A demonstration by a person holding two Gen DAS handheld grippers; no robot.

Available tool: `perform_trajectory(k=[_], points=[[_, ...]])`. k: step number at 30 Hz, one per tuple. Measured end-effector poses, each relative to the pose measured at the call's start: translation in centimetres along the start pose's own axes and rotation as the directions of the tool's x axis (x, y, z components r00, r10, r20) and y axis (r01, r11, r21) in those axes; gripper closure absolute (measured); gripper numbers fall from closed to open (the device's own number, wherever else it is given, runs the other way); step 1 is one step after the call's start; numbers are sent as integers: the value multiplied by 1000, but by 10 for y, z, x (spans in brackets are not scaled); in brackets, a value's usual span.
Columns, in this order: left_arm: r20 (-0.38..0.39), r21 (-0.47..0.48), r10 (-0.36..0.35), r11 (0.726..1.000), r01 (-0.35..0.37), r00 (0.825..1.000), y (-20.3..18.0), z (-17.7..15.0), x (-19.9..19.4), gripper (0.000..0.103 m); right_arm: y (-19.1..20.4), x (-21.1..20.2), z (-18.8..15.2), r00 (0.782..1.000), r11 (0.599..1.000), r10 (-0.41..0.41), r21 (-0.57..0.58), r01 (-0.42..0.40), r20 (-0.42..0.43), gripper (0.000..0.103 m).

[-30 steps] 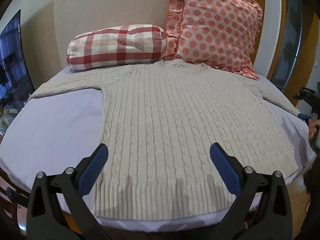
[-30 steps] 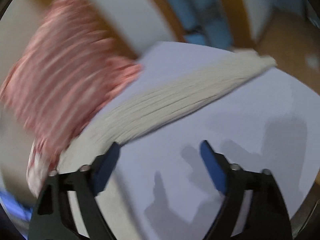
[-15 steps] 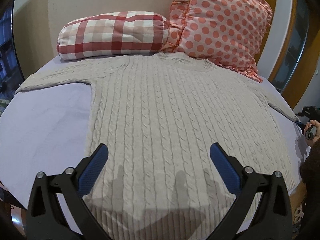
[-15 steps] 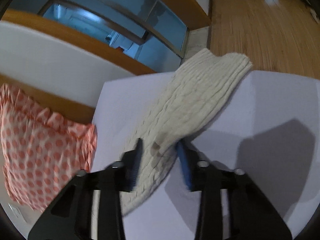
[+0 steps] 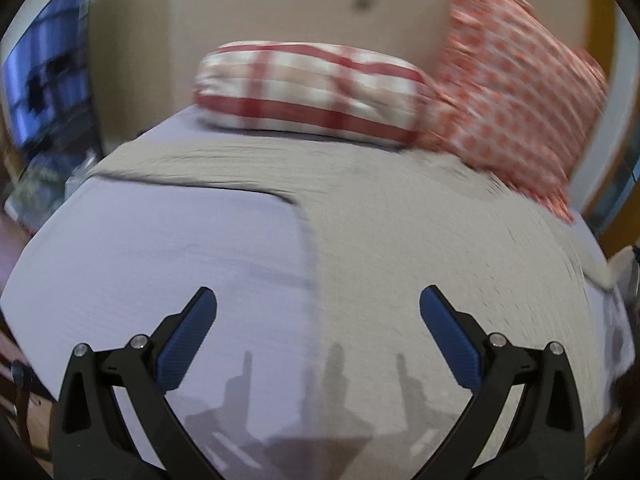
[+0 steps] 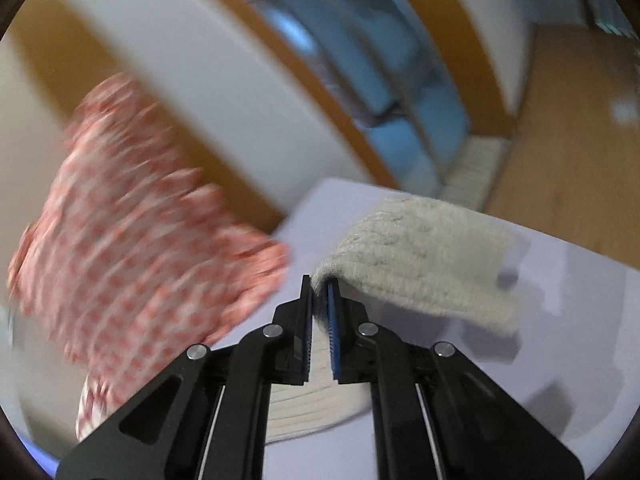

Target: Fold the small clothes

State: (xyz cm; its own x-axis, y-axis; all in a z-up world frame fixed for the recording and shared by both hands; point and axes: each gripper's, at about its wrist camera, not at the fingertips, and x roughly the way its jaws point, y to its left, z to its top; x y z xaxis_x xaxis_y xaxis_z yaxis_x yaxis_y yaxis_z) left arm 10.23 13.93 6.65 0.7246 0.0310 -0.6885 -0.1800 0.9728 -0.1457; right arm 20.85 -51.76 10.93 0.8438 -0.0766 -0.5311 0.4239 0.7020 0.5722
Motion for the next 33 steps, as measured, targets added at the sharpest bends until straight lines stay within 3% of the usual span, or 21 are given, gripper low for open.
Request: perform_trajectory(k=[3,5,7,11,15,19,25,28,29,31,33], points=[[3,-83,47,995,-47,999,40,17,3,2,78,8,-23,993,982,98,-157,-107,-70,96],[6,-119,87,989,-86,996,65,28,6,2,131,18,-47,978,951,152,-247,-184,-143,96],[3,-142,119,983,-118,993,87,38,9,2,188,35,-86,949,900,190,-341,-270,-250,96],[-42,-208,141,967,-147,989,126,51,21,2,269,74,-167,888,820,174,-437,-370,-425,96],[-87,-264,176,945,-193,981,158,58,33,2,322,99,-239,849,768,104,-501,-399,-517,96],[-93,-261,210,938,-228,973,173,61,37,2,344,96,-285,856,721,69,-568,-398,-512,96],[-89,-259,241,931,-256,966,188,73,44,2,355,100,-308,861,695,35,-607,-386,-508,96],[-88,-271,250,925,-264,964,198,83,49,2,353,105,-315,840,686,-6,-613,-391,-543,94],[-91,-276,249,924,-264,964,201,86,51,2,354,107,-319,833,685,-19,-614,-392,-552,89],[-92,-298,238,920,-254,967,209,94,54,2,353,106,-326,800,676,-28,-601,-427,-600,68],[-94,-327,227,913,-245,969,219,102,58,2,353,97,-330,780,662,-11,-589,-463,-625,44]])
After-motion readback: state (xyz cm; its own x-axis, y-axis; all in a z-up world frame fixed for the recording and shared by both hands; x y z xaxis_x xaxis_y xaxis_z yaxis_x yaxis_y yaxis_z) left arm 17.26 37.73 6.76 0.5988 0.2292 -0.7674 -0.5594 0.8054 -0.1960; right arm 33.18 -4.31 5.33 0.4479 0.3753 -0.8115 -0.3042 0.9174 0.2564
